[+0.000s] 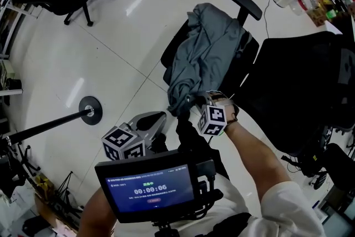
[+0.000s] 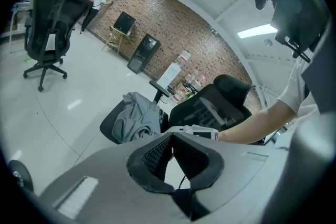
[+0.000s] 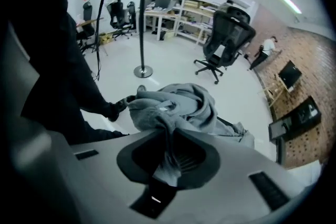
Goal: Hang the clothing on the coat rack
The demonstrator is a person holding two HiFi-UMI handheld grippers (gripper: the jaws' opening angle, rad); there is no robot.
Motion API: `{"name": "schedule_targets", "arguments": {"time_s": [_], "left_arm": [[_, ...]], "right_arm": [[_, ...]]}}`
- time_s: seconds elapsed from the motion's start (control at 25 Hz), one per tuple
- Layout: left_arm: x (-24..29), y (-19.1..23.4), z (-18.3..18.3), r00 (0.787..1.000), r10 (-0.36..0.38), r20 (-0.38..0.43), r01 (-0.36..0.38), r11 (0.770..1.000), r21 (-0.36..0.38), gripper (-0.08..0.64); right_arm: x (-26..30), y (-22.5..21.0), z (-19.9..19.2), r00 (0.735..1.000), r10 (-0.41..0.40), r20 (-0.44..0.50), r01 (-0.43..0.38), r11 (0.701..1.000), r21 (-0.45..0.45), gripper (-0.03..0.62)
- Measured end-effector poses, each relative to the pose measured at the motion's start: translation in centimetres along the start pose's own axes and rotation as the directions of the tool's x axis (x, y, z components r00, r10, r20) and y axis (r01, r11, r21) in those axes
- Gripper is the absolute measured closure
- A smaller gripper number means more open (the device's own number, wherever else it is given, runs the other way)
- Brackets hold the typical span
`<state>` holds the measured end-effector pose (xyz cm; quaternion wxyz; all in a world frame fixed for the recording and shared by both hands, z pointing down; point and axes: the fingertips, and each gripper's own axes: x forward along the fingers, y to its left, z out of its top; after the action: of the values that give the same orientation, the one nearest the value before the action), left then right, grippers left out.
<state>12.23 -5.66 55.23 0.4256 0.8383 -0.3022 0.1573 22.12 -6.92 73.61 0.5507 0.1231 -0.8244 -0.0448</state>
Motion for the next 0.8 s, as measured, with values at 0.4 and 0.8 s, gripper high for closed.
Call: {"name": "schedule_targets", "arguments": {"time_s": [0.4,0.8], "left_arm": [[2.7,0.1,-0.4,0.999,0.010,-0.049,-0.004,0.993,0.116,0.485],[7.8,0.9,1.9,0.992,0.128,0.015,-0.126,0.941,0.314,0.268]], "right_arm": [[-6.5,-5.9,2.5,0.953,-0.247,0.176,0.169,0.913,0.370,0.534],[-14.0,-12.2,5.7,0.851,-0.430,0.302,0.210,0.805,0.555,0.545]]}}
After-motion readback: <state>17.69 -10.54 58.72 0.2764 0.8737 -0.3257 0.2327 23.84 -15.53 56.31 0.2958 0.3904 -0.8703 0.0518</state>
